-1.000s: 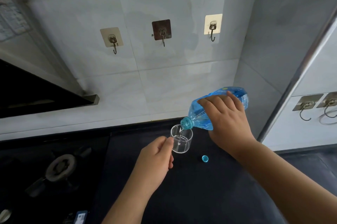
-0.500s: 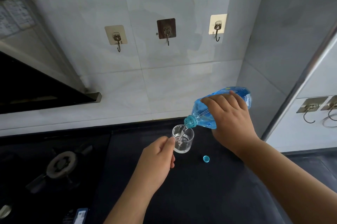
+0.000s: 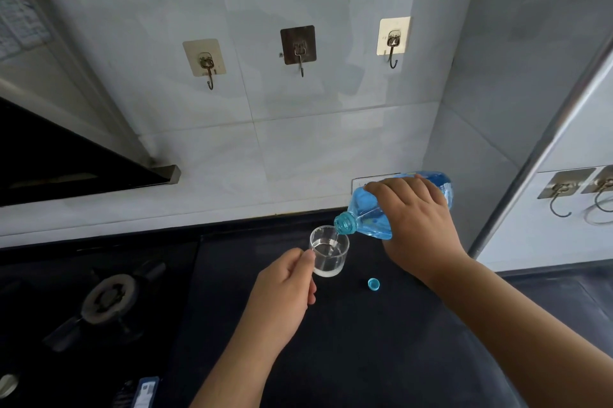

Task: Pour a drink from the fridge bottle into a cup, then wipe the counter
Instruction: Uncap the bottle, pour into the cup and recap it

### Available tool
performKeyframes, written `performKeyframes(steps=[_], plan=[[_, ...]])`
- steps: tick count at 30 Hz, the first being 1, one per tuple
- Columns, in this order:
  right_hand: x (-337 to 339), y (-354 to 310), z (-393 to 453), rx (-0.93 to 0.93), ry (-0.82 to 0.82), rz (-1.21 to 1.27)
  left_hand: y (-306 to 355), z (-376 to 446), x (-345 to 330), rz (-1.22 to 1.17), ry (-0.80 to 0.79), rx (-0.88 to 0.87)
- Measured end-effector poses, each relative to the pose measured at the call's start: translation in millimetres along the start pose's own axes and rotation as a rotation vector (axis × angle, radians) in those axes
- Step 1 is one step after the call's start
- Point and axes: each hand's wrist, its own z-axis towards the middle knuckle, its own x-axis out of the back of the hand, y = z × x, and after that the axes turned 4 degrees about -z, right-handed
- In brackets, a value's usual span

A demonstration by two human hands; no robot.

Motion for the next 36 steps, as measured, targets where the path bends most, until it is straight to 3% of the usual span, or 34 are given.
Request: performKeyframes(steps=[5,10,19,27,36], plan=[[-11.7,0.1,-11.0,-0.127,-0.073,0.049,-11.6,3.4,-1.6,-0.034,0.008,-0.009],[-33.5,6.2,-29.0,-0.373,-0.341,0.284,-38.5,12.0,-6.5,-0.075,0.011,0.011],[-114.4,-3.2,-113.0,-0.73,-0.569,0.644,-131.7,41.7,-30.9,-0.058,-0.008,0.258],[-151.2,-9.0,-152.2,-0.8,-0.584,0.758,-212.4,54.8,-58.1,-0.035,-0.148,0.452],[-161.0,-5.4,-158.8,-0.791,-0.592,0.794,-250.2,90.1,-99.9,-0.268,-0.118,0.683]])
